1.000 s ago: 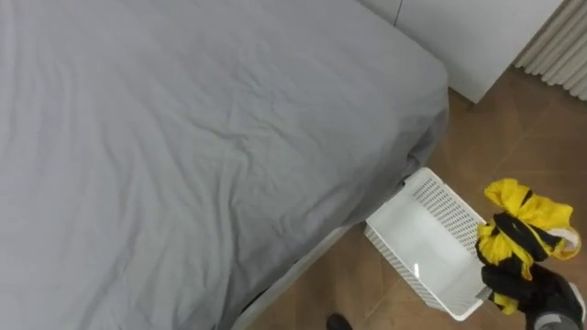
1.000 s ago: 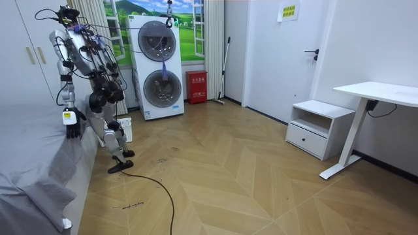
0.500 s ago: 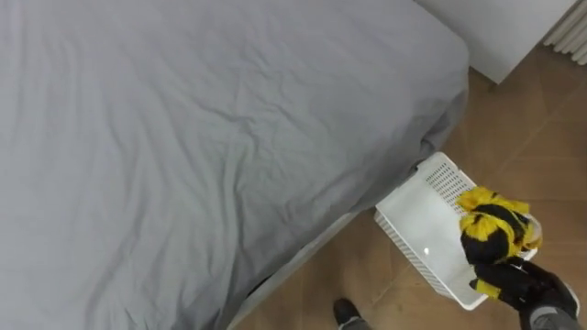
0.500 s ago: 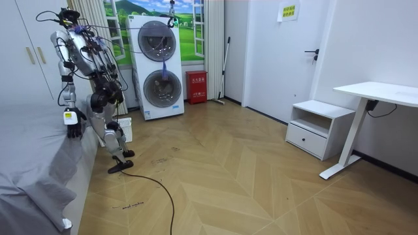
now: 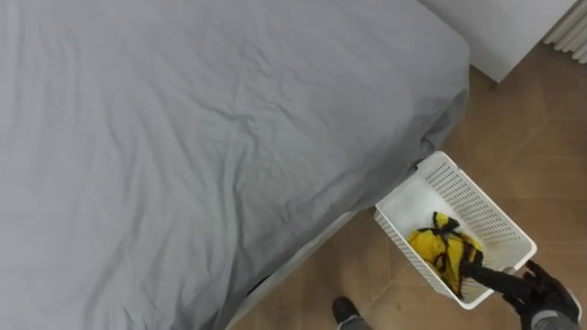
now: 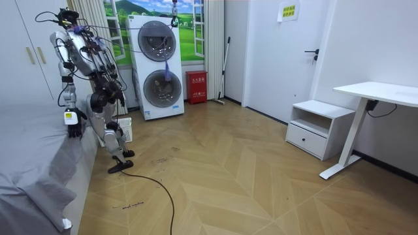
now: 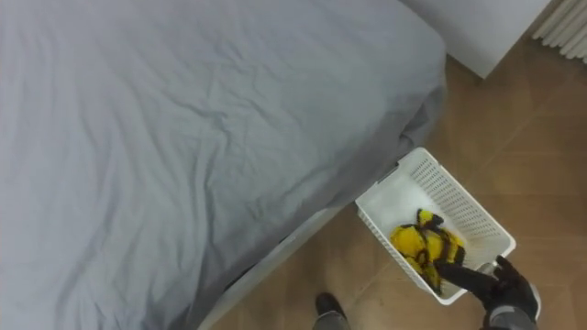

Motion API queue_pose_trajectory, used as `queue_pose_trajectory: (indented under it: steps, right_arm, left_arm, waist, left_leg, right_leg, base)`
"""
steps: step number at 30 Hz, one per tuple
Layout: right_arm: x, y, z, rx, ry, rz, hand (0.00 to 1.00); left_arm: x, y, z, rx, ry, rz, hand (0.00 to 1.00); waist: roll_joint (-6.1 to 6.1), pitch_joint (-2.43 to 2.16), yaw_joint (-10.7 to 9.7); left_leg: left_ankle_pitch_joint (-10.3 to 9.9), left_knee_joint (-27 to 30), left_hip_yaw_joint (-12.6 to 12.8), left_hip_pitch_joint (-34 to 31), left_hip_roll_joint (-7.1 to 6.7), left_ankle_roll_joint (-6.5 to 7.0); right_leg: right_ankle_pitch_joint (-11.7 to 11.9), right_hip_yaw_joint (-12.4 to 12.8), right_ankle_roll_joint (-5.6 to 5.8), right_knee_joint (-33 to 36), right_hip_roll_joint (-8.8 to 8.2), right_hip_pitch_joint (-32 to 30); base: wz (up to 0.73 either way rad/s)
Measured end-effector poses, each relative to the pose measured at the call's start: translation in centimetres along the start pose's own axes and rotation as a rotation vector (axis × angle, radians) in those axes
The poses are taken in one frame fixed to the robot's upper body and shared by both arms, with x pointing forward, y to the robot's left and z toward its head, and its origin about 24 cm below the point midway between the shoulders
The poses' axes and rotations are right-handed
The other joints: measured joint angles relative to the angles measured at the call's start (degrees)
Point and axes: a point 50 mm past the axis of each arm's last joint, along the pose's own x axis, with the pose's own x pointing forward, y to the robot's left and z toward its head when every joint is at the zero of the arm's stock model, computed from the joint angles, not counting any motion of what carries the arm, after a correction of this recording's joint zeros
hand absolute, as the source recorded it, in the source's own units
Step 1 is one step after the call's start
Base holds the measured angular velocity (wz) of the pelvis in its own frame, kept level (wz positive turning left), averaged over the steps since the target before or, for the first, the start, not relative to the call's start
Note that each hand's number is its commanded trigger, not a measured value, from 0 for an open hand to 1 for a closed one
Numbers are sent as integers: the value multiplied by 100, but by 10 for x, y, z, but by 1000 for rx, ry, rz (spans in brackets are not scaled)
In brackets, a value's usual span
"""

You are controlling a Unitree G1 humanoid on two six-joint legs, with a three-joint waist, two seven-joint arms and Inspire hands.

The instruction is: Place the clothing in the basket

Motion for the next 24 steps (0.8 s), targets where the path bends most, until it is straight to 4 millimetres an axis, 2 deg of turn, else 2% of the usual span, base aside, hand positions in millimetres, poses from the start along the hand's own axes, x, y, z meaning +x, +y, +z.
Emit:
queue_pose_trajectory:
  steps: [6,9,14,17,19,23,24]
  right_arm:
    - [0,1,1,8,0,-10,0]
    - [-1,-3,-5,-6,16,-11,0]
    - [-4,-11,-19,-36,51,-13,0]
    - [-8,-14,-32,-75,82,-5,0]
    - [-14,-17,-53,-100,137,10,0]
    - [-30,-21,-95,-107,262,37,0]
    - [-32,-20,-100,-109,276,48,0]
  left_arm:
    - [0,-1,2,-16,-7,-4,0]
    - [0,2,3,-11,-11,2,0]
    - [-1,9,0,-6,-6,15,0]
    - [-2,9,-4,11,2,12,0]
    - [-2,10,-8,14,10,6,0]
    - [-4,11,-16,43,16,3,0]
    - [-5,12,-19,54,18,4,0]
  waist:
    - [-5,-5,51]
    - [-10,-6,149]
    - [-13,-7,171]
    - [-46,-20,225]
    - [-106,-18,285]
    - [-198,-41,358]
    - [-216,-45,397]
  left_leg:
    - [0,17,-55,2,-22,0]
    - [0,32,-72,12,-12,0]
    - [0,38,-204,134,2,-1]
    - [4,3,-279,331,32,-9]
    - [4,-13,-411,574,83,-10]
    - [30,-203,-715,1060,80,-55]
    - [31,-236,-764,1137,74,-57]
  right_leg:
    - [1,-40,-1,-8,-11,20]
    - [6,-66,-8,-28,-9,53]
    - [19,-205,-29,-156,-19,300]
    - [45,-307,-48,-337,-20,598]
    - [58,-439,-63,-523,-34,977]
    - [76,-821,-79,-936,-61,1717]
    - [76,-860,-79,-988,-61,1812]
  base:
    - [2]
    - [3]
    - [12]
    - [11]
    - [21]
    - [47]
    - [32]
